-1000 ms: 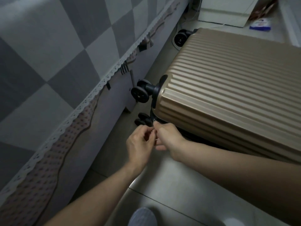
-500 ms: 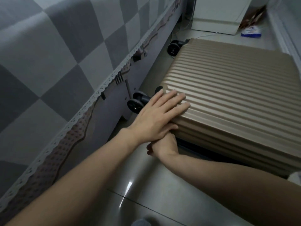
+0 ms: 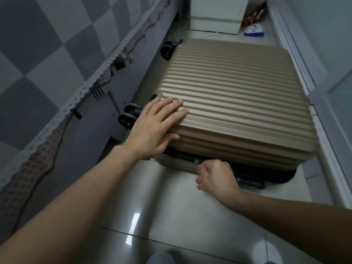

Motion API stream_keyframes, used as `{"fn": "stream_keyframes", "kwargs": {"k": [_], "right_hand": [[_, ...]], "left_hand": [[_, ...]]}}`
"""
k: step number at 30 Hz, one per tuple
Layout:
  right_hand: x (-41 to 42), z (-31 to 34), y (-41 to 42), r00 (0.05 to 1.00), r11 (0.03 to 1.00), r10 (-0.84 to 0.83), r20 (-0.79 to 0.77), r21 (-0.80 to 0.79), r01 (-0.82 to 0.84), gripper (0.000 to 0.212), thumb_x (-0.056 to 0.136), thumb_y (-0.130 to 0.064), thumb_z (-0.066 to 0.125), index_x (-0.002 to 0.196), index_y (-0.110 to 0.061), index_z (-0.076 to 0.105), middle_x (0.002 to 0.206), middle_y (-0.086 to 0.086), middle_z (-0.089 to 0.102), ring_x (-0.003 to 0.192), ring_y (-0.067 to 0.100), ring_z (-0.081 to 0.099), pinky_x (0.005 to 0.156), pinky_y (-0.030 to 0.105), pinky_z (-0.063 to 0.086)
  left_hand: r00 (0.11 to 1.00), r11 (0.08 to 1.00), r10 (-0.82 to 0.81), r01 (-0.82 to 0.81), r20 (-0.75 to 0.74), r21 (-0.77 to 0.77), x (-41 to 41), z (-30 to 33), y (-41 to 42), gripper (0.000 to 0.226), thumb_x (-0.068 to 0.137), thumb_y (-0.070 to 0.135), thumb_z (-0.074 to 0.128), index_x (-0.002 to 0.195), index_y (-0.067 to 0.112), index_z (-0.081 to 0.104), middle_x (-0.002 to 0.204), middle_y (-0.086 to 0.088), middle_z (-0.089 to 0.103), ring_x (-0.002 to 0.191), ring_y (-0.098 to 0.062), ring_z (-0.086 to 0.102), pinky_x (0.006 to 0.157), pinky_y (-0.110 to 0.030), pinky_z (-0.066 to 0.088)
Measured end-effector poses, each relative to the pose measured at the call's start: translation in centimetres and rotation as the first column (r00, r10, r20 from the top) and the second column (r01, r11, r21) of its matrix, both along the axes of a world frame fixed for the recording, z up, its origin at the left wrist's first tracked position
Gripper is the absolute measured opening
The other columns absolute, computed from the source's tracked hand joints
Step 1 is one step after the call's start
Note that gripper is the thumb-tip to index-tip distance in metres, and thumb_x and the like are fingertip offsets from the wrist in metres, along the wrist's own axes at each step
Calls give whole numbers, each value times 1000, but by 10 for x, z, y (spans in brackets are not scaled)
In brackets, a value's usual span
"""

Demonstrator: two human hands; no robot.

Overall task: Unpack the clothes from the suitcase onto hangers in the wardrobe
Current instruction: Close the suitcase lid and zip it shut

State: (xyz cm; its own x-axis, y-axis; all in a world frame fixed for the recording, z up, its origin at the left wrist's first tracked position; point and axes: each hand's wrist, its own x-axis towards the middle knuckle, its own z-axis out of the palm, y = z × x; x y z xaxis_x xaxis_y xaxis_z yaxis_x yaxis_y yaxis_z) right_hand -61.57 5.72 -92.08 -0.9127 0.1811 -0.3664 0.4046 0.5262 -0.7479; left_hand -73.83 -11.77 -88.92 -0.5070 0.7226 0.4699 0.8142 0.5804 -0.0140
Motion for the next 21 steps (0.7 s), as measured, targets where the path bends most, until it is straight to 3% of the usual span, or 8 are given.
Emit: {"fn": "stream_keyframes", "kwargs": {"k": [3, 6, 9, 13, 16, 18, 21], "right_hand": [[16, 3, 29, 1000, 999, -1, 7, 48, 1, 32, 87, -2, 41, 56, -9, 43, 54, 3, 46, 41, 6, 48, 47, 25, 40], [29, 5, 59, 1000, 992, -7, 11, 125, 6, 30, 91, -8, 44, 64, -1, 54, 61, 7, 56, 55, 14, 58, 60, 34, 53], [47, 5, 93, 999, 985, -46, -4, 167, 46, 30, 93, -13, 45, 72, 3, 60, 66, 13, 64, 62, 23, 63, 70, 43, 55], [68, 6, 123, 981, 944, -182, -74, 265, 195, 27, 92, -20, 48, 76, -4, 64, 67, 9, 65, 65, 21, 61, 66, 36, 49], [75, 3, 123, 931, 925, -336, -142, 138, 354, 27, 92, -16, 53, 73, 1, 61, 61, 9, 54, 57, 16, 47, 53, 27, 36], [77, -3, 125, 877, 887, -458, -143, -7, 462, 27, 90, -14, 57, 66, -2, 61, 63, 7, 50, 57, 15, 44, 49, 17, 31], [76, -10, 132, 814, 825, -565, -132, -118, 553, 17, 87, -13, 60, 71, -17, 66, 90, 11, 57, 78, 18, 54, 71, 21, 37]], "left_hand": [[1000, 1000, 18, -18, -10, -20, 2, 2, 1, 59, 85, 41, 52, 137, 16, 38, 142, -11, 44, 132, -29, 35, 111, -45, 24], [999, 998, 31, -32, -13, -48, 7, 5, 3, 59, 85, 40, 50, 136, 14, 39, 142, -12, 43, 132, -30, 36, 110, -46, 25], [1000, 998, 31, -31, -5, -60, 10, 7, 9, 58, 86, 39, 49, 135, 11, 40, 142, -13, 43, 131, -31, 36, 109, -48, 26], [999, 997, 50, -50, -8, -64, 17, 10, 16, 57, 83, 40, 49, 131, 8, 46, 137, -16, 48, 127, -34, 42, 105, -50, 30], [999, 999, 41, -41, 18, -11, 22, 24, 37, 51, 87, 44, 43, 118, 6, 53, 123, -18, 55, 114, -35, 49, 98, -48, 34], [990, 996, 94, -94, 109, -5, 21, 32, 57, 54, 89, 49, 38, 120, 7, 52, 127, -18, 52, 118, -35, 46, 98, -51, 34], [933, 962, 275, -264, 232, -77, 22, 36, 80, 67, 86, 58, 25, 132, 15, 47, 143, -13, 40, 134, -34, 33, 106, -57, 22]]}}
